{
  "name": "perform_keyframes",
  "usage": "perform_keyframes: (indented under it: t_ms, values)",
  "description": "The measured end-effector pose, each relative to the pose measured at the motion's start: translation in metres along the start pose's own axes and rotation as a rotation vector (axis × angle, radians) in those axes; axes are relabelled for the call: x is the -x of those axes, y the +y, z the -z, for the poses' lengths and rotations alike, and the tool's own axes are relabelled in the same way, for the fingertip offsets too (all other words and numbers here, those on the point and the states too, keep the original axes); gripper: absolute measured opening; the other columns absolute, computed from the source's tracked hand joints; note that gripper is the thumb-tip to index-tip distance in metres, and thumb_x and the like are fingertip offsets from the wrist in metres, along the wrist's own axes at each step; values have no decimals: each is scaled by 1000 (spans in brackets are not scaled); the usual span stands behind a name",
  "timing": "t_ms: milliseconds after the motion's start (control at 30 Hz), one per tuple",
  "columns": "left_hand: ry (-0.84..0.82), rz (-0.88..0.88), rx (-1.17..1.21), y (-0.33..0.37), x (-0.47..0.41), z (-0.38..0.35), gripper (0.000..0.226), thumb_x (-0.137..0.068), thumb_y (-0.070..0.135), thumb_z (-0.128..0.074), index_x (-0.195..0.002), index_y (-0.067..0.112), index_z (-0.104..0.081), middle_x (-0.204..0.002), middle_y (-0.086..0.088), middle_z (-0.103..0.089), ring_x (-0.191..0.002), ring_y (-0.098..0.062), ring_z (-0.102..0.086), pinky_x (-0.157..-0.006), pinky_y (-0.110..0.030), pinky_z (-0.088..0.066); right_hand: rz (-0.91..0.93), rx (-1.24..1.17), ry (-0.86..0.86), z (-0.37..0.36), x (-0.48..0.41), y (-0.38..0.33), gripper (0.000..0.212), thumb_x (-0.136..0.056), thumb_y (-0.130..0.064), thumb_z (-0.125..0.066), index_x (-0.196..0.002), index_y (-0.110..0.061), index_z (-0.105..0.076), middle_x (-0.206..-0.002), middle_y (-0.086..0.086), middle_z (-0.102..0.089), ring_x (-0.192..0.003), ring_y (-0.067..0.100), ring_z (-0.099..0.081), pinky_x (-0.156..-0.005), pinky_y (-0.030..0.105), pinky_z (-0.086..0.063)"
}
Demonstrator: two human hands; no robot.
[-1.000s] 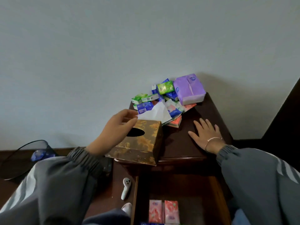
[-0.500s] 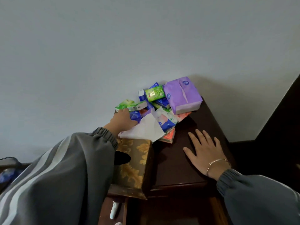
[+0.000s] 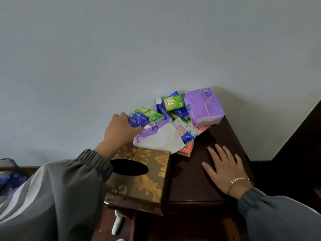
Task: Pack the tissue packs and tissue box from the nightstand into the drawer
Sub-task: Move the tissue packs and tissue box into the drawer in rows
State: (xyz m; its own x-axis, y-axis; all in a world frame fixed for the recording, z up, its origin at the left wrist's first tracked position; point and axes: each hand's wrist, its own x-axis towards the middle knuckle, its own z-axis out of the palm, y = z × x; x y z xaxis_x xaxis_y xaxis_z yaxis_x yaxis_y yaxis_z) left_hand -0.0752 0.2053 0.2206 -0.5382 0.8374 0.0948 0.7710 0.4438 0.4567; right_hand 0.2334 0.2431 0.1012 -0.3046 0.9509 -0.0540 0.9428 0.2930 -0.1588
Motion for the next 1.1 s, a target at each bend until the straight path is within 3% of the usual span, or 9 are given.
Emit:
perform_keyframes:
  t_ms: [100, 167, 267, 400, 467, 600, 700, 933, 1100]
  values:
    - [111, 18, 75, -12, 27, -6, 54, -79, 41, -70, -115, 7, -50, -109, -11, -51, -97, -32, -57, -83, -40, -48, 9, -6, -45, 6, 3, -2, 63, -93, -60, -22, -149, -34, -9, -160, -7, -4, -147, 15, 2, -117, 42, -4]
    - [135, 22, 81, -17, 36, -13, 53, -82, 40, -67, -116, 6, -48, -113, -13, -52, -100, -35, -57, -85, -44, -47, 6, -49, -11, 16, 7, -4, 55, -95, -51, -34, -145, -28, -29, -156, -2, -22, -145, 16, -16, -116, 39, -16]
    - [201, 6, 127, -20, 38, -20, 53, -84, 43, -65, -118, 7, -46, -114, -12, -52, -101, -35, -57, -85, -45, -46, 97, -147, 317, 45, 13, -17, 23, -88, -25, -59, -109, -17, -67, -113, 3, -68, -106, 26, -61, -86, 35, -47]
    - [238, -21, 95, -23, 33, -26, 54, -85, 46, -61, -119, 8, -45, -115, -11, -52, -103, -34, -56, -86, -44, -43, 260, -172, 640, 101, -15, -71, 16, -78, -15, -67, -92, -21, -69, -88, 1, -71, -83, 28, -64, -67, 33, -51]
    - [252, -31, 94, -25, 32, -27, 53, -86, 46, -61, -119, 8, -44, -114, -10, -52, -102, -33, -56, -84, -43, -42, 329, -181, 604, 120, -52, -105, 19, -81, -22, -63, -100, -21, -65, -96, 2, -69, -92, 27, -61, -71, 33, -48]
    - [286, -46, 107, -26, 32, -29, 50, -86, 46, -60, -117, 10, -44, -111, -8, -51, -99, -30, -56, -80, -38, -40, 459, 79, 275, 131, -144, -154, 39, -86, -27, -58, -123, -19, -53, -124, 7, -56, -114, 30, -48, -91, 38, -43]
    - [301, -16, 183, -25, 30, -30, 50, -85, 43, -62, -117, 11, -42, -111, -7, -50, -101, -28, -54, -82, -38, -43, 398, 156, 110, 127, -193, -176, 50, -85, -38, -60, -130, -21, -47, -133, 8, -49, -121, 31, -44, -97, 41, -41]
    - [358, 15, 444, -25, 32, -28, 44, -81, 34, -66, -109, 18, -35, -106, -4, -53, -97, -23, -55, -77, -35, -49, 184, 357, 175, 98, -235, -198, 57, -73, -61, -58, -112, -20, -52, -112, 9, -62, -110, 30, -52, -92, 42, -32]
    - [417, 84, 815, -29, 28, -21, 59, -78, 32, -75, -118, 29, -32, -115, 8, -47, -100, -5, -53, -63, -12, -45, 160, 296, 161, 78, -244, -194, 38, -80, -39, -60, -112, -20, -49, -109, 8, -62, -105, 30, -56, -96, 44, -31]
